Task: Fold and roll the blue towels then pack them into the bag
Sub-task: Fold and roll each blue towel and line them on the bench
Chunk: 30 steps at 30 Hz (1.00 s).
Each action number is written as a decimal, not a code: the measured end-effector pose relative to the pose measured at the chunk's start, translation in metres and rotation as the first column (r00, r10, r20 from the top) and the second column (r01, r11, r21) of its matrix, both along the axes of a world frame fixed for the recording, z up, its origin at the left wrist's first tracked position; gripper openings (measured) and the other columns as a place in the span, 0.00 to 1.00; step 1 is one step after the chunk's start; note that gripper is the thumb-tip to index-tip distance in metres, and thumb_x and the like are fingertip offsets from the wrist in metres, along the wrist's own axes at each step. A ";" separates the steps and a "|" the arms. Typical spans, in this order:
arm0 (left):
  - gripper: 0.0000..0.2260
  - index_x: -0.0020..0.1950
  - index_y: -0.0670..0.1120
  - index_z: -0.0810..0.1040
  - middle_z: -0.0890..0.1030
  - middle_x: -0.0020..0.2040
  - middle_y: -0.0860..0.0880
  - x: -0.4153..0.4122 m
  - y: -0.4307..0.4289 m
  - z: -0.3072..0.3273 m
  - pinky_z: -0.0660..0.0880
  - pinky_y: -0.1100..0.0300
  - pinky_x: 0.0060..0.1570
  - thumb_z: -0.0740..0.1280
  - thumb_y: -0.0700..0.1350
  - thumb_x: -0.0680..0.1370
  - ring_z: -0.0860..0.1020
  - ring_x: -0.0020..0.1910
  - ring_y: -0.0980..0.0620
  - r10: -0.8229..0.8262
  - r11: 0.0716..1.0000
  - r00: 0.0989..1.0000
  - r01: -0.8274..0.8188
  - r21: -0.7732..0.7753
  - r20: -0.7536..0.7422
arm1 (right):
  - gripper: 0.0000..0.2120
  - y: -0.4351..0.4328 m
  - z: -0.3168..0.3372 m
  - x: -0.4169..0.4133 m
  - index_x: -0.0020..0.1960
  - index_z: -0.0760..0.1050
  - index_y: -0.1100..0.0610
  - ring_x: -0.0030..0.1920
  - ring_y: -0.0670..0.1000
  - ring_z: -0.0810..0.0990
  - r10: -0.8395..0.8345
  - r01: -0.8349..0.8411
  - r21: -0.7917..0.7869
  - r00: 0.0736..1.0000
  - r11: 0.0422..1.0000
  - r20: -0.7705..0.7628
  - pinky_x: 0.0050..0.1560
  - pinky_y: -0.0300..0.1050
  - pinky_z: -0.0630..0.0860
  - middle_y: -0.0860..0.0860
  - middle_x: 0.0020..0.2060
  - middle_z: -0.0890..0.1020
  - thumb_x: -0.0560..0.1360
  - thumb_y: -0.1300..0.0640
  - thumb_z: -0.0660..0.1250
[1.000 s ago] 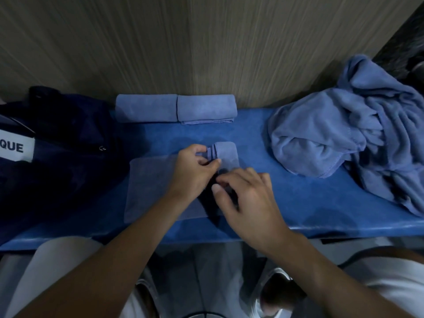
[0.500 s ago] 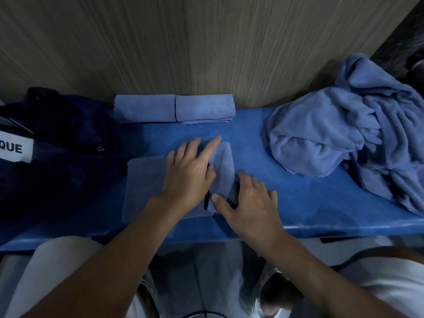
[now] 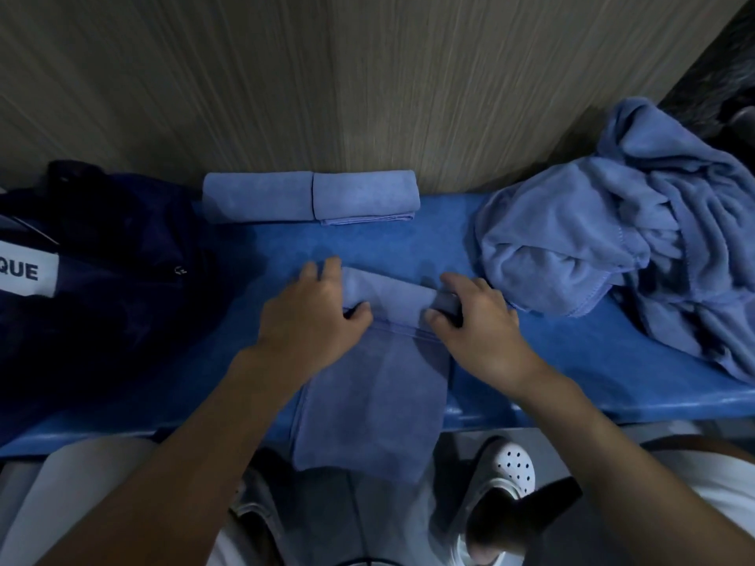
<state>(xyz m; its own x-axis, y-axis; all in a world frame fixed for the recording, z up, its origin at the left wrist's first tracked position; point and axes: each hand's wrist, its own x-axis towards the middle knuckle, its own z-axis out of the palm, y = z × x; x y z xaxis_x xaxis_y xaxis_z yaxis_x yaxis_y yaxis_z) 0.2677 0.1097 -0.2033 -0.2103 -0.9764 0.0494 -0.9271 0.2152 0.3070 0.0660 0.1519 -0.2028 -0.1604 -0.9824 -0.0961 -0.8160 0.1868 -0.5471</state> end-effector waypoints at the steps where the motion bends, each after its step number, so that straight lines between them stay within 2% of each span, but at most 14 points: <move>1: 0.29 0.75 0.46 0.63 0.72 0.63 0.47 0.002 -0.004 -0.002 0.74 0.51 0.48 0.64 0.57 0.77 0.73 0.59 0.45 -0.046 0.999 0.994 0.048 0.016 -0.103 | 0.28 0.000 0.001 -0.002 0.73 0.63 0.49 0.67 0.55 0.65 0.031 -0.029 0.034 0.999 0.999 -0.036 0.67 0.56 0.61 0.50 0.65 0.70 0.76 0.46 0.65; 3: 0.30 0.77 0.46 0.61 0.68 0.69 0.48 0.006 -0.011 -0.005 0.69 0.50 0.64 0.65 0.54 0.78 0.67 0.68 0.46 -0.098 0.992 0.956 0.117 0.054 -0.275 | 0.29 0.001 0.004 -0.007 0.73 0.63 0.49 0.67 0.55 0.63 0.082 -0.077 0.071 0.995 0.994 -0.058 0.68 0.55 0.60 0.50 0.65 0.68 0.76 0.45 0.65; 5: 0.29 0.77 0.46 0.62 0.69 0.71 0.49 0.008 -0.015 -0.005 0.64 0.52 0.70 0.67 0.51 0.78 0.65 0.70 0.46 -0.101 0.979 0.947 0.150 0.141 -0.306 | 0.30 0.000 0.006 -0.012 0.74 0.62 0.49 0.67 0.54 0.63 0.131 -0.126 0.096 0.991 0.987 -0.040 0.69 0.55 0.60 0.49 0.64 0.68 0.75 0.44 0.66; 8: 0.28 0.74 0.49 0.67 0.72 0.67 0.50 0.012 -0.020 -0.006 0.65 0.49 0.69 0.71 0.51 0.76 0.67 0.68 0.46 -0.071 0.966 0.946 0.144 0.215 -0.318 | 0.30 -0.001 0.007 -0.015 0.74 0.61 0.48 0.66 0.53 0.63 0.178 -0.172 0.117 0.983 0.978 -0.041 0.69 0.55 0.60 0.48 0.63 0.68 0.76 0.45 0.67; 11: 0.32 0.69 0.52 0.70 0.74 0.64 0.53 0.017 -0.025 -0.002 0.69 0.46 0.66 0.72 0.59 0.68 0.71 0.64 0.48 -0.050 0.936 0.948 0.154 0.317 -0.313 | 0.28 -0.004 0.006 -0.015 0.73 0.62 0.48 0.65 0.52 0.64 0.181 -0.177 0.113 0.983 0.978 -0.026 0.69 0.54 0.59 0.47 0.60 0.68 0.76 0.48 0.67; 13: 0.24 0.59 0.54 0.76 0.77 0.57 0.53 0.019 -0.028 0.001 0.74 0.49 0.59 0.72 0.58 0.65 0.76 0.57 0.51 -0.048 0.922 0.933 0.179 0.345 -0.357 | 0.23 -0.008 0.005 -0.016 0.69 0.68 0.47 0.62 0.51 0.67 0.210 -0.208 0.107 0.978 0.972 -0.011 0.67 0.54 0.61 0.45 0.54 0.69 0.76 0.50 0.68; 15: 0.13 0.49 0.52 0.78 0.79 0.48 0.52 0.020 -0.030 0.001 0.76 0.54 0.49 0.76 0.48 0.69 0.78 0.47 0.54 -0.036 0.934 0.892 0.191 0.304 -0.450 | 0.16 -0.011 0.004 -0.016 0.61 0.73 0.46 0.57 0.50 0.69 0.211 -0.211 0.049 0.978 0.976 -0.002 0.64 0.53 0.64 0.44 0.50 0.69 0.74 0.51 0.69; 16: 0.10 0.47 0.51 0.78 0.80 0.46 0.52 0.020 -0.030 0.002 0.77 0.54 0.46 0.76 0.44 0.70 0.79 0.44 0.55 -0.029 0.950 0.873 0.176 0.259 -0.487 | 0.14 -0.012 0.004 -0.015 0.59 0.74 0.47 0.56 0.49 0.70 0.184 -0.184 -0.008 0.983 0.983 -0.005 0.62 0.50 0.63 0.44 0.49 0.69 0.74 0.52 0.70; 19: 0.09 0.47 0.49 0.77 0.81 0.43 0.52 0.017 -0.029 0.005 0.77 0.54 0.46 0.74 0.39 0.72 0.79 0.44 0.53 -0.057 0.988 0.830 0.126 0.087 -0.554 | 0.14 -0.016 0.004 -0.011 0.57 0.75 0.49 0.56 0.49 0.70 0.098 -0.116 -0.220 0.991 0.969 -0.089 0.55 0.44 0.57 0.45 0.52 0.70 0.73 0.55 0.70; 22: 0.13 0.52 0.51 0.75 0.78 0.47 0.54 0.018 -0.025 0.005 0.76 0.54 0.51 0.71 0.37 0.73 0.76 0.49 0.54 -0.151 0.985 0.840 0.174 -0.005 -0.522 | 0.16 -0.016 0.007 -0.009 0.56 0.75 0.50 0.55 0.50 0.70 0.127 -0.161 -0.285 0.983 0.945 -0.133 0.53 0.45 0.58 0.45 0.52 0.72 0.70 0.56 0.73; 24: 0.17 0.59 0.51 0.75 0.76 0.50 0.56 0.022 -0.023 0.006 0.73 0.55 0.56 0.72 0.39 0.72 0.75 0.53 0.54 -0.211 0.975 0.849 0.218 -0.042 -0.485 | 0.17 -0.012 0.009 -0.010 0.55 0.74 0.50 0.55 0.49 0.71 0.170 -0.205 -0.286 0.975 0.936 -0.144 0.54 0.46 0.59 0.44 0.51 0.73 0.69 0.56 0.74; 26: 0.20 0.62 0.49 0.76 0.75 0.51 0.55 0.025 -0.021 0.008 0.72 0.56 0.57 0.73 0.46 0.70 0.74 0.55 0.54 -0.268 0.961 0.856 0.270 -0.059 -0.442 | 0.17 -0.007 0.009 -0.012 0.54 0.74 0.49 0.54 0.48 0.71 0.201 -0.238 -0.294 0.968 0.926 -0.149 0.55 0.45 0.59 0.43 0.51 0.73 0.68 0.54 0.74; 30: 0.14 0.54 0.52 0.80 0.74 0.53 0.56 0.030 -0.008 0.010 0.68 0.63 0.56 0.71 0.54 0.70 0.72 0.55 0.55 -0.325 0.945 0.861 0.316 -0.089 -0.391 | 0.17 0.004 0.008 -0.017 0.54 0.74 0.47 0.54 0.47 0.71 0.283 -0.305 -0.292 0.952 0.907 -0.118 0.56 0.44 0.58 0.40 0.50 0.72 0.68 0.51 0.74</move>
<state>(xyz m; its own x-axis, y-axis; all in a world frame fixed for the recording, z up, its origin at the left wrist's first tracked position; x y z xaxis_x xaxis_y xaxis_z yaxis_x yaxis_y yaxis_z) 0.2981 0.1018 -0.1931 -0.4697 -0.8564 0.2144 -0.6082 0.4900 0.6246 0.0488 0.1561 -0.1952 0.1449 -0.9660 0.2141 -0.8471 -0.2329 -0.4777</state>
